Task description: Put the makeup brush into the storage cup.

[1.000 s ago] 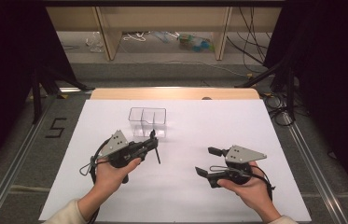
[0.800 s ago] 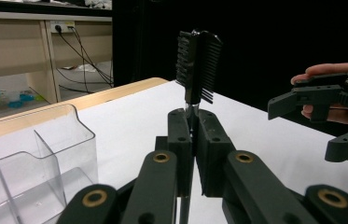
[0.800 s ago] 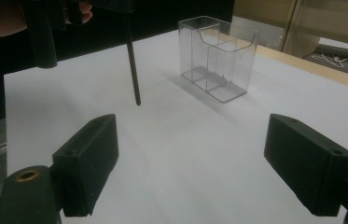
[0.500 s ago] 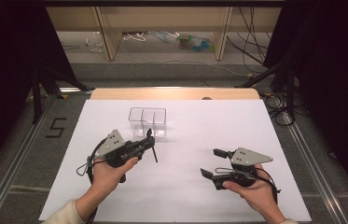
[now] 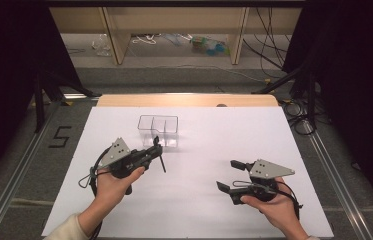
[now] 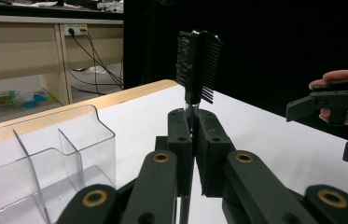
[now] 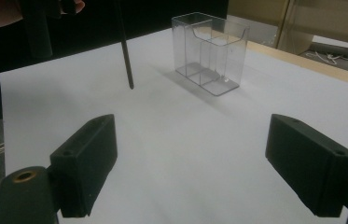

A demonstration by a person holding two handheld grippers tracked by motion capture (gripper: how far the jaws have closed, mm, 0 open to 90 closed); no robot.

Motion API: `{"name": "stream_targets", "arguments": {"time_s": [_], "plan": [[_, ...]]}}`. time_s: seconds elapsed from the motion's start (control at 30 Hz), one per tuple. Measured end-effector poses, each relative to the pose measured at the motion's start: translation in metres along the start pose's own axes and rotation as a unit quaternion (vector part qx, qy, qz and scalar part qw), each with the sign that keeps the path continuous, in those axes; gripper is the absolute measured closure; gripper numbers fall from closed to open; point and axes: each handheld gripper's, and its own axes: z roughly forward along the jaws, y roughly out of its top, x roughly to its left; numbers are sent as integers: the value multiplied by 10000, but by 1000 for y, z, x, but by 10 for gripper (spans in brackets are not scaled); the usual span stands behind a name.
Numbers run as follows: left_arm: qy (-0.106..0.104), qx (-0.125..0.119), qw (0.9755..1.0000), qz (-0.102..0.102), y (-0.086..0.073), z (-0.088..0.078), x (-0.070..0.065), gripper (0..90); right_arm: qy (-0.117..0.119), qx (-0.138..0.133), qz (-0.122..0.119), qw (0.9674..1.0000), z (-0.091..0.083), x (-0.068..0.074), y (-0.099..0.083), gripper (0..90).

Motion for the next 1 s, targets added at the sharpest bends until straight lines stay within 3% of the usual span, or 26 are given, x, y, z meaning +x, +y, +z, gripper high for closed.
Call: {"name": "stream_targets", "arguments": {"time_s": [0.23,0.27,0.3,0.63,1.0], "plan": [[19,-8,10000,-91,0,-3,2,849,-11,6,1,10000,-1,0,-1,177],[-153,-63,9899,-1405,-3,-2,-16,850,-1,15,21,10000,-1,0,-1,177],[-165,-50,9882,-1521,-3,-2,-18,850,-9,23,14,10000,-1,0,-1,177],[-75,-76,9890,-1473,-3,-7,-13,850,10,-65,35,10000,1,1,-1,177],[4,-99,9893,-1456,-4,-10,-9,850,-16,13,17,10000,-1,0,-1,176]]}}
